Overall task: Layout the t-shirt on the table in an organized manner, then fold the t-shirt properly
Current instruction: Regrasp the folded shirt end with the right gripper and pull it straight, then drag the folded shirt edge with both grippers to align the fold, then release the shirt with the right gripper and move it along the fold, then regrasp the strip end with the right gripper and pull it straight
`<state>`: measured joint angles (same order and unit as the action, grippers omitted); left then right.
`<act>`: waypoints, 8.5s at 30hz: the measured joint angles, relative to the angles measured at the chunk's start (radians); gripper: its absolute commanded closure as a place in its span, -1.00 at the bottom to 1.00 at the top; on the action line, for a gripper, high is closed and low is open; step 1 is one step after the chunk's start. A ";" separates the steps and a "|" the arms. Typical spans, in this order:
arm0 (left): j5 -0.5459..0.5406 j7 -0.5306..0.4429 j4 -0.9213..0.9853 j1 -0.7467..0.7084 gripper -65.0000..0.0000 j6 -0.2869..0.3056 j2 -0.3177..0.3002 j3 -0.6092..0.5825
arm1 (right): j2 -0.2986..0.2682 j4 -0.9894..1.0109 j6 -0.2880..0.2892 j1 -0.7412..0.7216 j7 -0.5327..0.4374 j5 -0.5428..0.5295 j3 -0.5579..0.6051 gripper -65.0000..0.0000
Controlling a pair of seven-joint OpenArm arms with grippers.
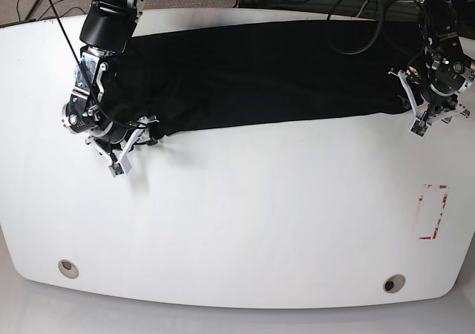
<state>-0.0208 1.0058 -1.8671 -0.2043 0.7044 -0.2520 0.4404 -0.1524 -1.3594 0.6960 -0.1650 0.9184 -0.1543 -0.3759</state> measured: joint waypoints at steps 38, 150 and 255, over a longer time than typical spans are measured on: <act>0.001 0.000 0.002 0.000 0.12 0.000 0.000 -0.001 | 0.023 -0.563 0.002 0.203 0.140 -0.103 -0.010 1.00; 0.002 -0.014 0.167 0.027 0.12 0.000 -0.018 -0.003 | 0.146 -0.513 0.000 0.410 0.341 -0.478 -0.146 0.53; 0.001 -0.019 0.201 0.027 0.12 0.000 -0.034 -0.003 | -0.124 -0.316 0.001 0.197 0.286 -0.430 -0.092 0.06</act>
<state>-0.0200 0.9871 -1.6657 -0.1772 0.7040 -0.2859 0.4377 -0.2768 -1.6752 0.6971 0.0322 1.2045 -0.5838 -0.4675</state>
